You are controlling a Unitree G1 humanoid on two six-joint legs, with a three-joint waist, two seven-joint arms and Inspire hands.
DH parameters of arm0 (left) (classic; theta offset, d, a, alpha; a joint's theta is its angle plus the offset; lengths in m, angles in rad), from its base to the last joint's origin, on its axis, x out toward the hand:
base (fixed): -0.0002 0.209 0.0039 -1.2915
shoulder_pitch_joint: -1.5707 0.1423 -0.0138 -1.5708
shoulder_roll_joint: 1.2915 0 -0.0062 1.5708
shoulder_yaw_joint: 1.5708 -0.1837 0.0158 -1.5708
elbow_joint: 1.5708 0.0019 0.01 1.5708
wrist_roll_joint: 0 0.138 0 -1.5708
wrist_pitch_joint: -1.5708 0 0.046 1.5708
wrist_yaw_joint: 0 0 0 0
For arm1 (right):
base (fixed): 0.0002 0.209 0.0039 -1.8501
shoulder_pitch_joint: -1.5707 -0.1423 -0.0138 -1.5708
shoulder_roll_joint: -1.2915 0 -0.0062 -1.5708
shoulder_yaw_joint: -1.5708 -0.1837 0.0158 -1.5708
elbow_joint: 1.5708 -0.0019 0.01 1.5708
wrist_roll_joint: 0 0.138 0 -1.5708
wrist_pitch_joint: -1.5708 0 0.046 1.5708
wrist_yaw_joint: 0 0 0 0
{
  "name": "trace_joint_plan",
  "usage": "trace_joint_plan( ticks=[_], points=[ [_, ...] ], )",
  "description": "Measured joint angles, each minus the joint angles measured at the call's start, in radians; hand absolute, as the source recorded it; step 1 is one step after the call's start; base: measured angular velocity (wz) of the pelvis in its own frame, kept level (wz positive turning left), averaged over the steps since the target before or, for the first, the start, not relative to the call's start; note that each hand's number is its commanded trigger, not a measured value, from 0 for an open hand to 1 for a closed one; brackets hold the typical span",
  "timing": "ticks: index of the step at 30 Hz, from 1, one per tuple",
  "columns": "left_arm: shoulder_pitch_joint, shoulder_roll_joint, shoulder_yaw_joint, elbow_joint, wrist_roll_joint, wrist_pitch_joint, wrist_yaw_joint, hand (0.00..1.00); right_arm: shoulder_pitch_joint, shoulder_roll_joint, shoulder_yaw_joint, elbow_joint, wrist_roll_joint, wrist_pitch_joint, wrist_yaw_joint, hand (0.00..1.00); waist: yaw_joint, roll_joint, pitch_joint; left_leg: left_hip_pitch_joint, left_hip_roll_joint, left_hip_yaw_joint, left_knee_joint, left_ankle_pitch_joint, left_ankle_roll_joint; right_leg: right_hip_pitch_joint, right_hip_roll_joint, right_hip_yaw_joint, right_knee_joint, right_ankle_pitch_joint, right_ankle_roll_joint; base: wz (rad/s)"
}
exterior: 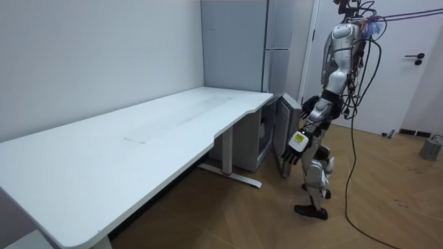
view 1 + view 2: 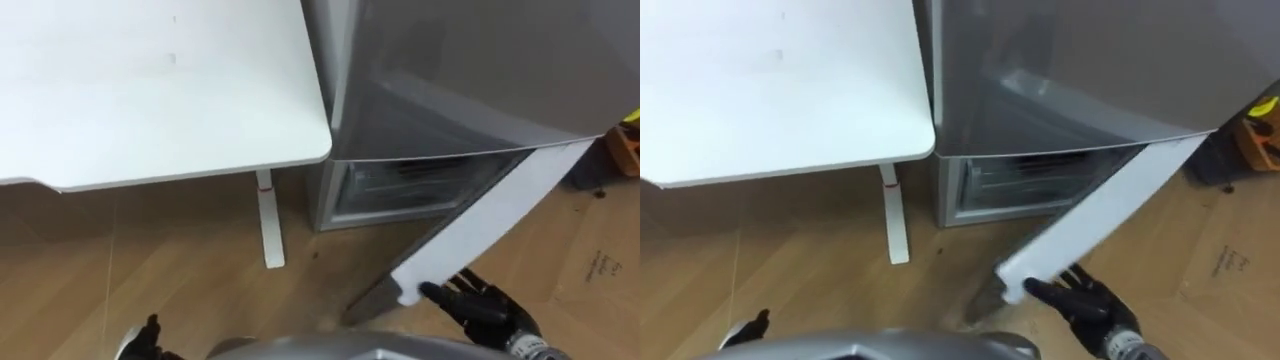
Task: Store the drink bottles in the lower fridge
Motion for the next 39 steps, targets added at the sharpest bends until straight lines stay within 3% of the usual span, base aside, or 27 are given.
trace_joint_plan(
  ticks=[5, 7, 10, 12, 16, 23, 29, 34, 39],
  points=[
    [-0.029, 0.0, -0.099, -0.004, -0.003, 0.001, 0.006, 0.0, -0.006, 0.001, 0.168, -0.205, -0.028, -0.002, 0.01, 0.0, 0.047, 0.024, -0.001, -0.012, 0.001, -0.007, 0.004, 0.0, 0.0, -0.009, 0.002, 0.0, 0.001, 0.0, 0.0, 0.01],
    [-0.046, -0.001, -0.134, 0.001, 0.005, 0.003, 0.007, 0.0, -0.033, 0.004, 0.262, -0.339, -0.029, -0.002, 0.061, 0.0, 0.073, 0.036, 0.0016, -0.014, 0.001, -0.008, 0.006, 0.0, 0.0, -0.012, 0.002, -0.004, 0.005, 0.0, -0.001, 0.05],
    [-0.044, -0.005, -0.144, -0.001, 0.005, 0.016, 0.007, 0.0, -0.11, 0.033, 0.345, -0.411, -0.037, 0.001, 0.143, 0.0, 0.083, 0.038, 0.0027, -0.017, -0.005, -0.025, 0.007, 0.0, 0.0, -0.004, -0.002, -0.023, -0.001, -0.001, 0.001, 0.18],
    [-0.038, -0.004, -0.142, -0.005, 0.005, 0.031, 0.008, 0.0, -0.137, 0.052, 0.358, -0.417, -0.044, 0.003, 0.168, 0.0, 0.084, 0.034, 0.0024, -0.02, -0.008, -0.04, 0.009, 0.0, 0.0, 0.004, -0.003, -0.037, -0.003, -0.002, 0.003, 0.29],
    [-0.024, -0.011, -0.142, -0.021, 0.005, 0.069, 0.008, 0.0, -0.147, 0.045, 0.364, -0.411, -0.067, 0.02, 0.173, 0.0, 0.083, 0.026, 0.0031, -0.034, -0.01, -0.061, 0.01, 0.0, 0.001, 0.005, -0.004, -0.058, -0.002, -0.003, 0.004, 0.15],
    [-0.019, -0.013, -0.141, -0.02, 0.004, 0.072, 0.01, 0.0, -0.139, 0.031, 0.353, -0.322, -0.182, 0.022, 0.156, 0.0, 0.07, 0.027, 0.0035, -0.028, -0.009, -0.065, 0.007, 0.0, 0.001, 0.016, -0.003, -0.057, -0.001, -0.003, 0.004, 0.0],
    [-0.01, -0.008, -0.139, -0.024, 0.005, 0.089, 0.008, 0.0, -0.127, 0.017, 0.321, -0.16, -0.262, 0.019, 0.121, 0.0, 0.051, 0.012, 0.0022, -0.027, -0.016, -0.086, 0.003, 0.002, 0.003, 0.025, -0.008, -0.067, -0.003, -0.004, 0.005, 0.07],
    [-0.006, -0.008, -0.117, -0.021, 0.005, 0.09, 0.008, 0.0, -0.127, 0.028, 0.283, 0.031, -0.355, 0.018, 0.053, 0.0, 0.053, -0.004, 0.0008, -0.024, -0.023, -0.085, 0.008, 0.004, 0.007, 0.036, -0.012, -0.056, -0.015, -0.004, 0.007, 0.0],
    [0.007, -0.008, -0.114, -0.021, 0.005, 0.091, 0.008, 0.0, -0.127, 0.03, 0.278, 0.146, -0.371, 0.007, -0.028, 0.0, 0.051, -0.006, 0.0001, -0.019, -0.024, -0.087, 0.01, 0.004, 0.008, 0.043, -0.012, -0.058, -0.016, -0.004, 0.008, 0.0]
  ],
)
